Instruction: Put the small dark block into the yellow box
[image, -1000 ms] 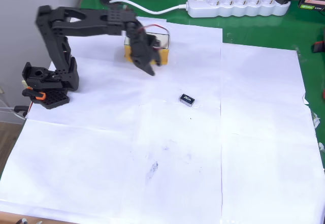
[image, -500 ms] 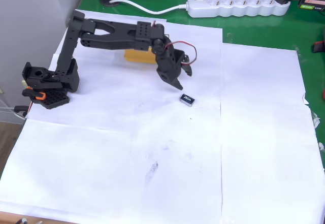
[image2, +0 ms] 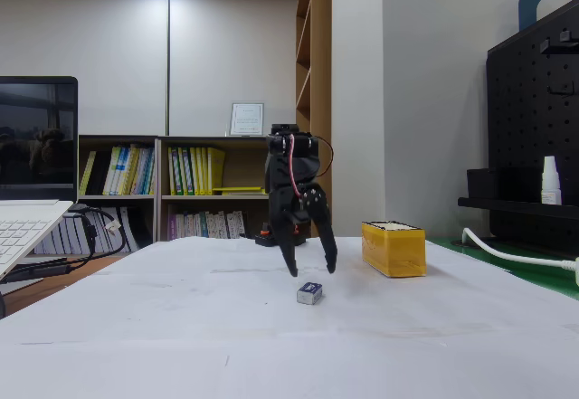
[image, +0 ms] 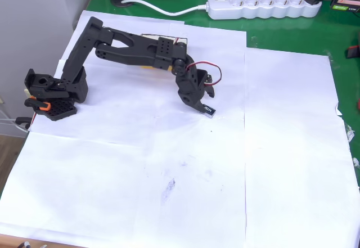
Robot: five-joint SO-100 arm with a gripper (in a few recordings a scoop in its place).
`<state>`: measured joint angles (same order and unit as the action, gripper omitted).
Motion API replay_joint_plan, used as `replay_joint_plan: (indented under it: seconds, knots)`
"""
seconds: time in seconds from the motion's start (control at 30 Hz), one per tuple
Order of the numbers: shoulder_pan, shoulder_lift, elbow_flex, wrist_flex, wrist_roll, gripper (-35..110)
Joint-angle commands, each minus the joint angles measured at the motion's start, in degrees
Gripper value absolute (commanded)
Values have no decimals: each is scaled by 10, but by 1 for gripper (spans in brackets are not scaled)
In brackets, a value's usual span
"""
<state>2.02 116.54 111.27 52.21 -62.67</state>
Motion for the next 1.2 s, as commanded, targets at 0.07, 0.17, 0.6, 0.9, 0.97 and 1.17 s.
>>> replay_joint_plan:
  seconds: [0.07,0.17,0.6,0.9,0.97,1.17]
  knots:
    - [11,9,55,-29,-20,18]
    - [11,16,50,-45,-30,18]
    - [3,28,35,-47,-44,18]
    - [1,33,30,-47,-53,8]
    - [1,33,29,-47,-53,6]
    - [0,32,28,-44,-51,0]
